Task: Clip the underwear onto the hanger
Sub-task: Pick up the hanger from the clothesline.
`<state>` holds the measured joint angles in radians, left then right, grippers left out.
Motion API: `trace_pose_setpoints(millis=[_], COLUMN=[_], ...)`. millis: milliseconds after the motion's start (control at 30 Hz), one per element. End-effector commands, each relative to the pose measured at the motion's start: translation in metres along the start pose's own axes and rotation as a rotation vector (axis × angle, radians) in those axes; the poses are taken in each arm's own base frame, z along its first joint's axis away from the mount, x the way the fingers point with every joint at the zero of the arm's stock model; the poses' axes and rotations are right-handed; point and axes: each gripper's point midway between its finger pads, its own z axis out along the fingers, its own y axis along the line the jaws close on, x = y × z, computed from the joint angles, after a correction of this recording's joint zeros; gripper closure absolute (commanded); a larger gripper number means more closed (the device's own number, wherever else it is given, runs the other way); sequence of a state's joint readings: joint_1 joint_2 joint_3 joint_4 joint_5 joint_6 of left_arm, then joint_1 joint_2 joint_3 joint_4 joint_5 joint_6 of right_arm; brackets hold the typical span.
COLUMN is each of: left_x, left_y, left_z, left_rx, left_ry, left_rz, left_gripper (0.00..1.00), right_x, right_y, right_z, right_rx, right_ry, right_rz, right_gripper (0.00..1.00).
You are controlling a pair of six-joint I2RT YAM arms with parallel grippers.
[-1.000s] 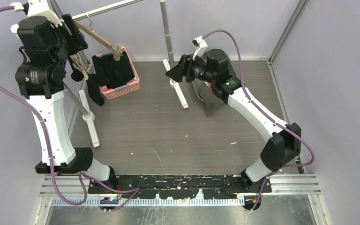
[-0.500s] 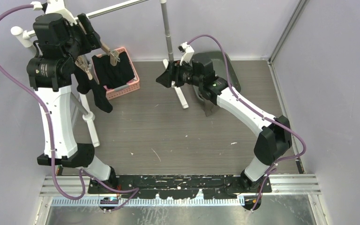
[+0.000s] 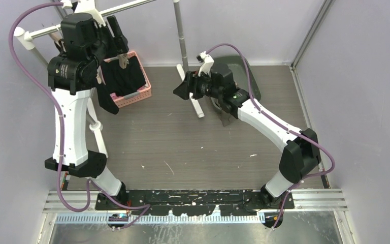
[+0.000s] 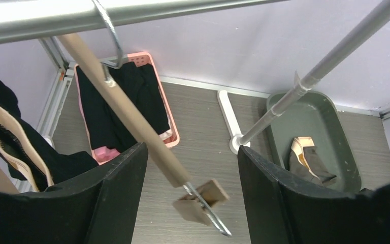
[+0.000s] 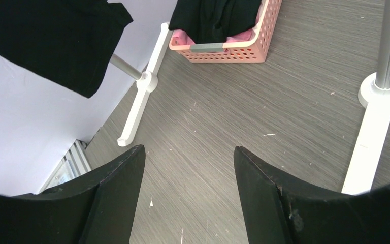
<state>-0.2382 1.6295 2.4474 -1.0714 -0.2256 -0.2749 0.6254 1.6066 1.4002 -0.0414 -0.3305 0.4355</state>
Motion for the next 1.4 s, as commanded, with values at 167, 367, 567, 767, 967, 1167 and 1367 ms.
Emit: trace_pose_setpoints(millis=[167, 367, 567, 767, 967, 1167, 1367], left_x=[0.005, 0.011, 0.012, 0.021, 0.025, 0.033, 0.034], left_y=[-0.010, -0.003, 0.002, 0.001, 0.000, 0.001, 0.002], left_z=[-0.008, -0.014, -0.019, -0.017, -0.017, -0.017, -0.020], left_rx=[-0.023, -0.070, -0.094, -0.104, -0.110, -0.118, -0.128], left_ry=[0.003, 0.021, 0.022, 0.050, 0.061, 0.082, 0.082], left_rz=[0.017, 0.050, 0.066, 0.083, 0.093, 0.110, 0.119], left_gripper=[0.32, 0.32, 0.32, 0.32, 0.32, 0.32, 0.32], right_x=[-0.029, -0.024, -0.021, -0.018, -0.018, -0.017, -0.017], right_y=[0.023, 0.023, 0.024, 0.024, 0.023, 0.024, 0.025], right_z=[-0.025, -0.028, -0.029, -0.030, -0.031, -0.032, -0.035], right_rx=[-0.047, -0.050, -0.060, -0.062, -0.060, -0.064, -0.064], right_ry=[-0.113, -0.109, -0.108, -0.105, -0.105, -0.105, -0.108], right_rz=[-0.054, -0.046, -0.038, -0.036, -0.039, -0.040, -0.039], right_gripper=[0.30, 0.30, 0.30, 0.30, 0.30, 0.30, 0.30])
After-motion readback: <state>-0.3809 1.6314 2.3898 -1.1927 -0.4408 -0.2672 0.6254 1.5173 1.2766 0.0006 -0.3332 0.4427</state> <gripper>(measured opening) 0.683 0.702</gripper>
